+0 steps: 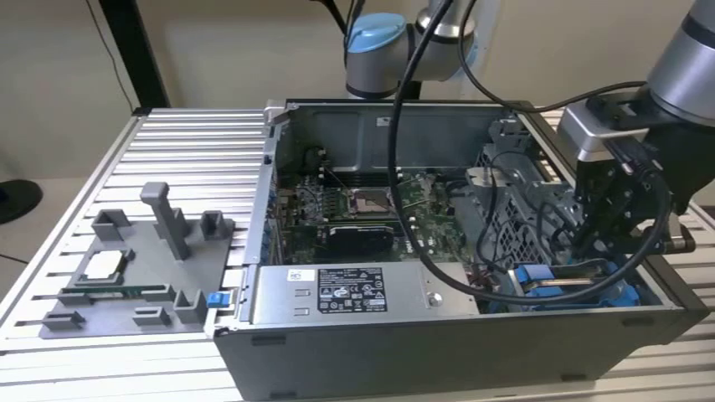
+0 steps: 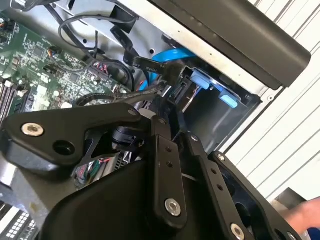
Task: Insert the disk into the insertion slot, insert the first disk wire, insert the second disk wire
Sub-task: 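Insert the first disk wire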
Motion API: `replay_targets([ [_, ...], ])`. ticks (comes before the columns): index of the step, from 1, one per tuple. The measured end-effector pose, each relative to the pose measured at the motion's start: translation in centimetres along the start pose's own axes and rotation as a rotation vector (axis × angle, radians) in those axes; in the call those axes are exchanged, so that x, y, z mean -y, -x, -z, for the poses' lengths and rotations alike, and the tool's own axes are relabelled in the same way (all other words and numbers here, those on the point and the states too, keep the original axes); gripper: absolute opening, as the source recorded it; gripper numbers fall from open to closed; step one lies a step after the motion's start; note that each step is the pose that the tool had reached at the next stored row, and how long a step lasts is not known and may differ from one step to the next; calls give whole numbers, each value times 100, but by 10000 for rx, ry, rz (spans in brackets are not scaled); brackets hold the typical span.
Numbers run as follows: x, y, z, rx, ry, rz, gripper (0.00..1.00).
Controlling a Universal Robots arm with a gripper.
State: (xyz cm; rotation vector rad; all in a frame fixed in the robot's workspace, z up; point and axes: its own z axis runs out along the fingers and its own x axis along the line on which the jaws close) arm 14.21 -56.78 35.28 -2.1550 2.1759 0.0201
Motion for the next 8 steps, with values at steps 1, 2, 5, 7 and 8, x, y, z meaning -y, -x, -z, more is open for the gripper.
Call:
replay_targets([
  [1,21,-2,-2,-1,76,-5,0],
  [2,42,-3,-4,-2,144,-8,0],
  [5,103,-14,-9,-5,369,-24,0],
  [7,136,-20,-22,-5,492,-32,0],
  [8,149,-25,-27,-5,539,-35,0],
])
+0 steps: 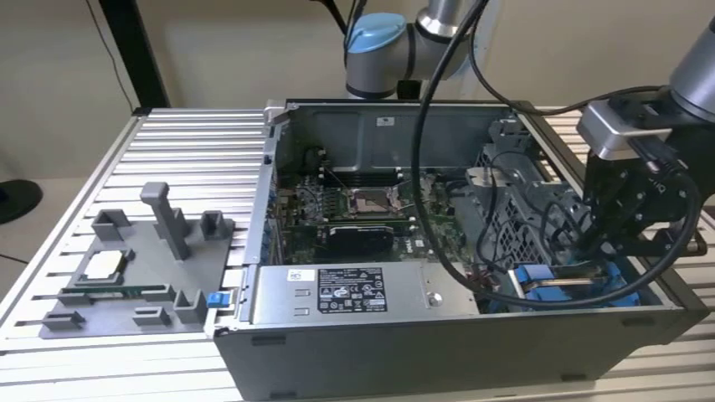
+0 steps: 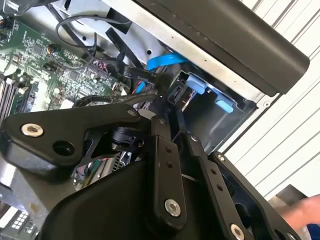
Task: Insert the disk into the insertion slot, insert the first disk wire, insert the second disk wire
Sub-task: 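Insert the first disk wire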
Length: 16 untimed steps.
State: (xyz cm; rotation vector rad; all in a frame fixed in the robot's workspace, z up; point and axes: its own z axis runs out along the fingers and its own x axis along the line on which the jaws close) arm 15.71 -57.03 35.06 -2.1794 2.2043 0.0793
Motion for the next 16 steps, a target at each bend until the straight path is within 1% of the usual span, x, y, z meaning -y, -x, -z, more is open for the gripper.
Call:
replay_targets([
  [3,40,-21,-10,-3,124,-8,0],
  [4,45,-24,-17,-1,144,-17,0],
  [16,72,-41,-81,11,165,-346,0],
])
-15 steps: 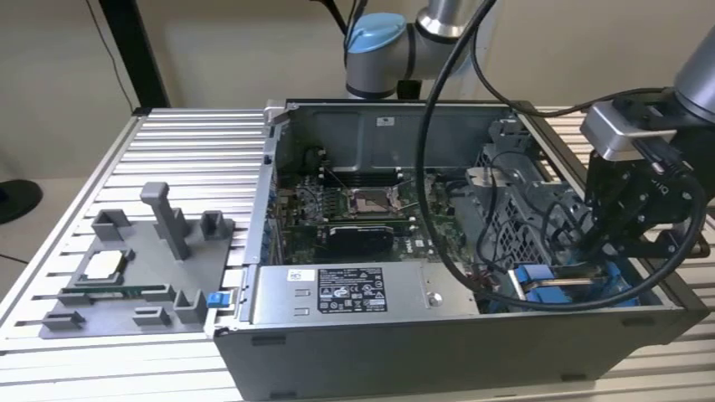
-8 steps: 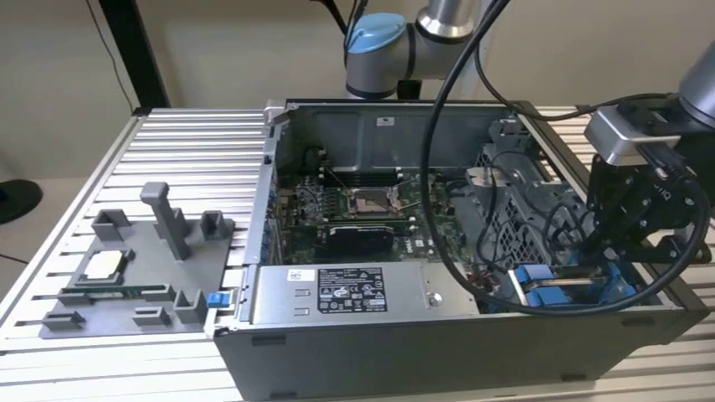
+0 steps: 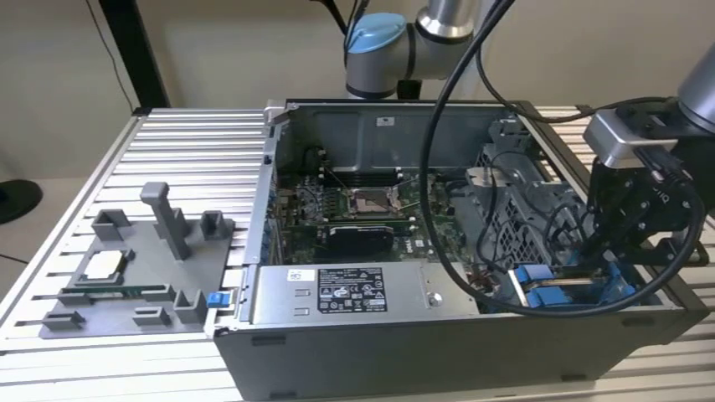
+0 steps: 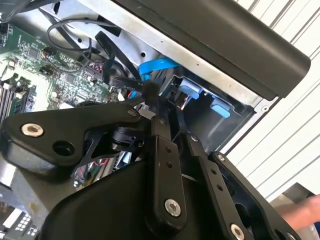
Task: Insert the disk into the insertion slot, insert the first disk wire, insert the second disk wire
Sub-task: 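Insert the first disk wire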
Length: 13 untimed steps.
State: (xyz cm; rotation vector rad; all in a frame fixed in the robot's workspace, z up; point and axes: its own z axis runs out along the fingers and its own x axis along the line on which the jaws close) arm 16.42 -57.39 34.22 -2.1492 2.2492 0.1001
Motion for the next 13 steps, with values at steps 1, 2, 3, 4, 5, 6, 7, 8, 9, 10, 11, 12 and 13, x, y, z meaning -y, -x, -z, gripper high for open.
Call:
replay_targets([
  [1,3,0,-2,2,1,-18,0],
  [2,3,0,-3,3,1,-25,0],
  [3,3,0,-5,6,2,-29,0],
  [4,4,0,-7,7,1,-36,0],
  [5,4,0,-8,8,-1,-56,0],
  [6,5,0,-11,9,-2,-85,0],
  [7,5,0,-13,10,-4,-109,0],
  [8,5,0,-14,10,-5,-129,0],
  [9,5,-1,-16,9,-7,-149,0],
  [10,6,-1,-17,11,-9,-167,0],
  [11,6,-1,-18,11,-9,-179,0],
  [12,5,-1,-20,13,-10,-193,0],
  [13,5,-1,-21,14,-10,-207,0],
])
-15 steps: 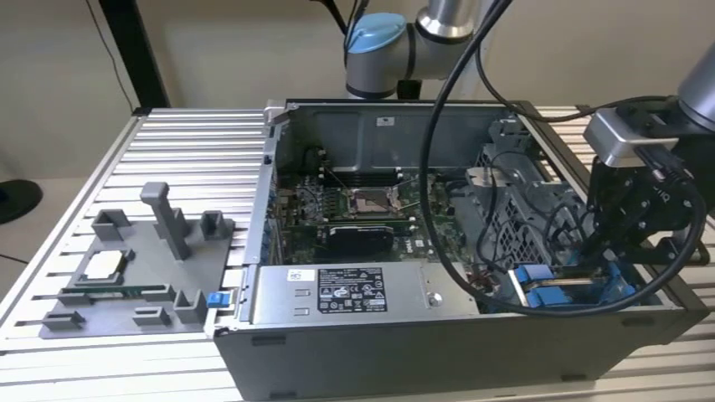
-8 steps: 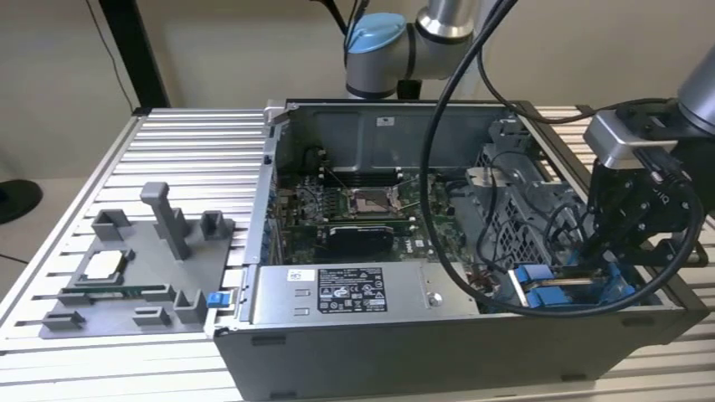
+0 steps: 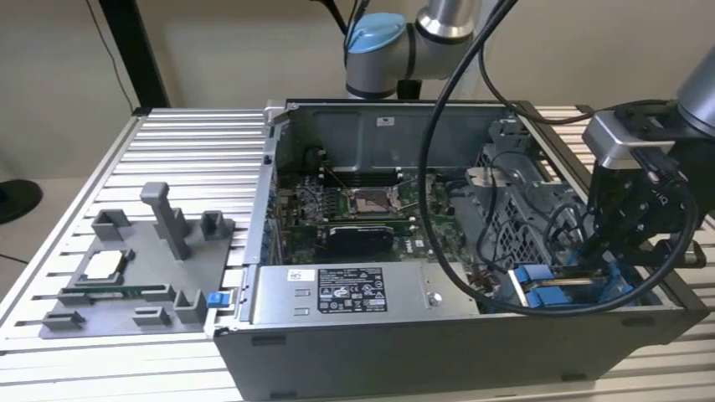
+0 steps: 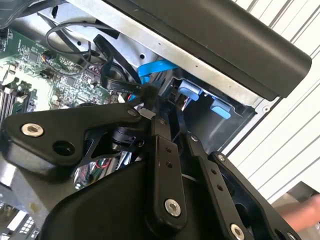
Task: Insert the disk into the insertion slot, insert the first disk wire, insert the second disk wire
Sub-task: 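Insert the first disk wire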
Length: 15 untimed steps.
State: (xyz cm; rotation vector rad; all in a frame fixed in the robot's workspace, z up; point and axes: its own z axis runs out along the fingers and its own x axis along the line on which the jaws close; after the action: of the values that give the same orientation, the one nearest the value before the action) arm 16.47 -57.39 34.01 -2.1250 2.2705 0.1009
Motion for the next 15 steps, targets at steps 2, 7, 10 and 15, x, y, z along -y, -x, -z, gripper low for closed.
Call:
replay_targets([
  [2,-4,0,-2,3,-2,-14,0],
  [7,-16,-2,-3,3,-3,-41,0],
  [10,-16,-3,-19,0,-4,-48,0],
  [15,-15,-8,-80,-13,-5,-56,0],
])
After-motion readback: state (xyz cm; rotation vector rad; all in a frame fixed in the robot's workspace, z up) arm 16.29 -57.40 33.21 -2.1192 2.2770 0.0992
